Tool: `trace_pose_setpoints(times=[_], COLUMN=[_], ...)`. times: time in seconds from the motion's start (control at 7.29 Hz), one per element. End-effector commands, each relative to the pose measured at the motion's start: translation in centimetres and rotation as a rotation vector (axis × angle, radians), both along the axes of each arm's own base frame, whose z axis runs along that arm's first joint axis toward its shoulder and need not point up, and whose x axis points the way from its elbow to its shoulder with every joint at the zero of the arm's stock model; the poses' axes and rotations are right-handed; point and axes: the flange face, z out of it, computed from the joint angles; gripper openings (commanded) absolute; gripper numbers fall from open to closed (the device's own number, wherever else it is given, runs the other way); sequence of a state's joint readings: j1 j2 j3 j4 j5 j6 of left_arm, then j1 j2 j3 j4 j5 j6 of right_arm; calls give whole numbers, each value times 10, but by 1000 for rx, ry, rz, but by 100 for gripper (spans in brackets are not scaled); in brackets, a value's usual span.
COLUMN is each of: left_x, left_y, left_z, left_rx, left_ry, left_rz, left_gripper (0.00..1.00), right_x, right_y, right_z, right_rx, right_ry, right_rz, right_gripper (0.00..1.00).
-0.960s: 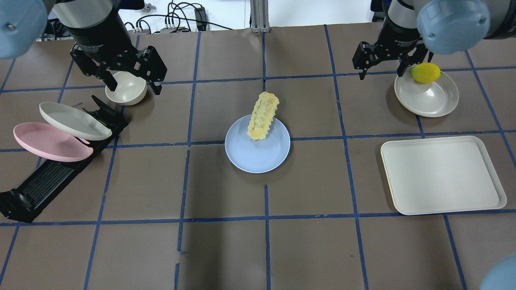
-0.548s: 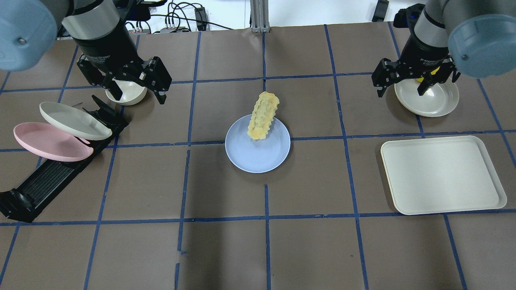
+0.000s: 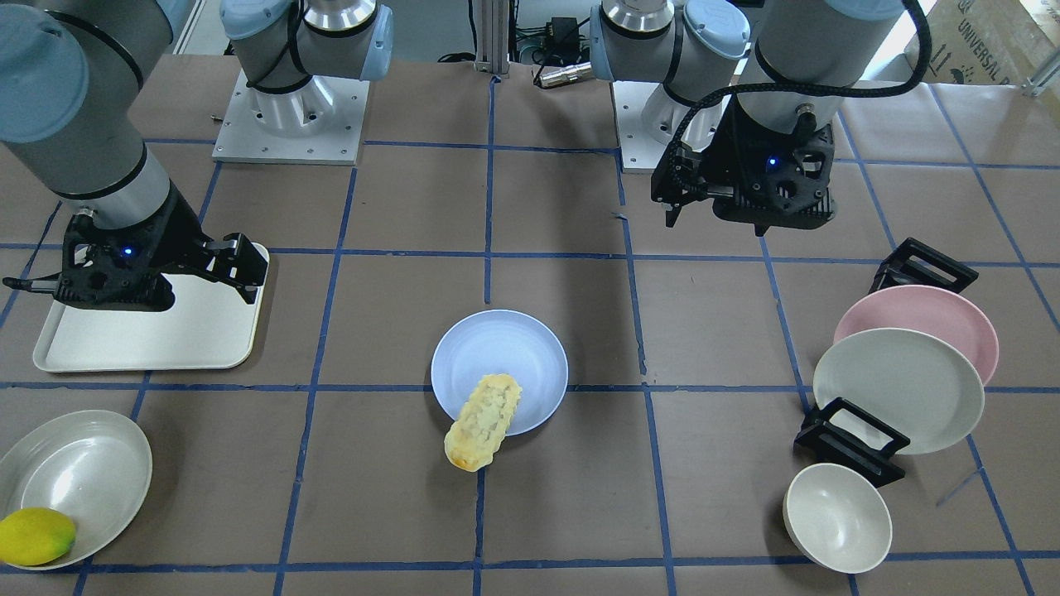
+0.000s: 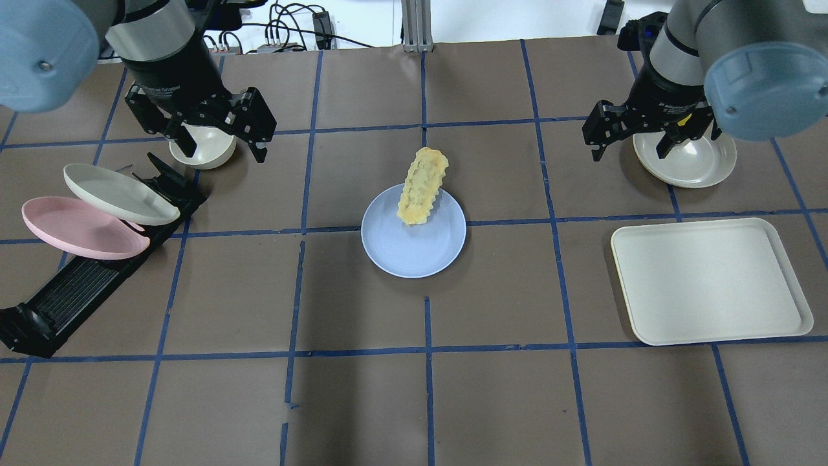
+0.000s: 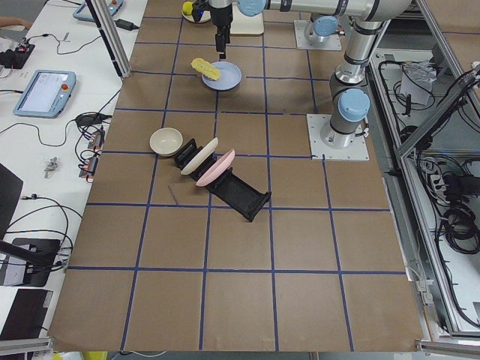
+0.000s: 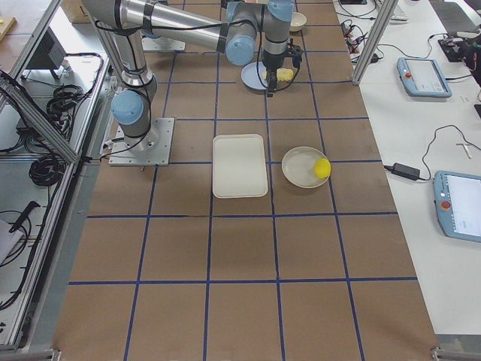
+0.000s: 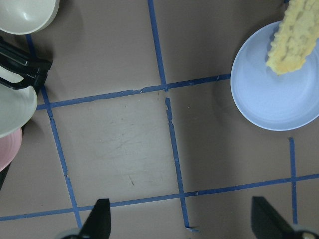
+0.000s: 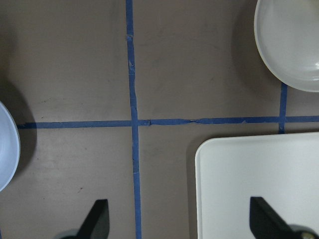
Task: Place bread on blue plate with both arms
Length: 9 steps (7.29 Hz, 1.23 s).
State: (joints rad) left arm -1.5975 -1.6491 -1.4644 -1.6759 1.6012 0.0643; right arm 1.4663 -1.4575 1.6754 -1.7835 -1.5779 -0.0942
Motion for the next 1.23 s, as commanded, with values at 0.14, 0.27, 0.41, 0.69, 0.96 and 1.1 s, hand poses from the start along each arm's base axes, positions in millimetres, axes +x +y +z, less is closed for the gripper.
trace_pose_setpoints(times=[0.14,0.27,0.41,0.69,0.96,1.1], left_x=[-2,0,0,0,0,0], left_y=[13,15,6,12,9,10], left_z=[8,13,12,8,6,5], left_rx=[-9,-20,-22,-14,-10,-8], left_ry=[6,6,4,-1,-1,-1], left_rz=[69,56,67,64,56,56], left_gripper=[100,100,100,100,100,100], right_x=[1,1,1,2,0,0], right_y=[-4,-6,-5,-4,-7,-6], right_z=[2,-4,-1,-1,-4,-2], right_rx=[-5,3,5,6,11,8], right_ry=[-2,-8,-8,-9,-10,-10], right_rz=[3,16,7,6,2,3], right_gripper=[100,100,100,100,100,100])
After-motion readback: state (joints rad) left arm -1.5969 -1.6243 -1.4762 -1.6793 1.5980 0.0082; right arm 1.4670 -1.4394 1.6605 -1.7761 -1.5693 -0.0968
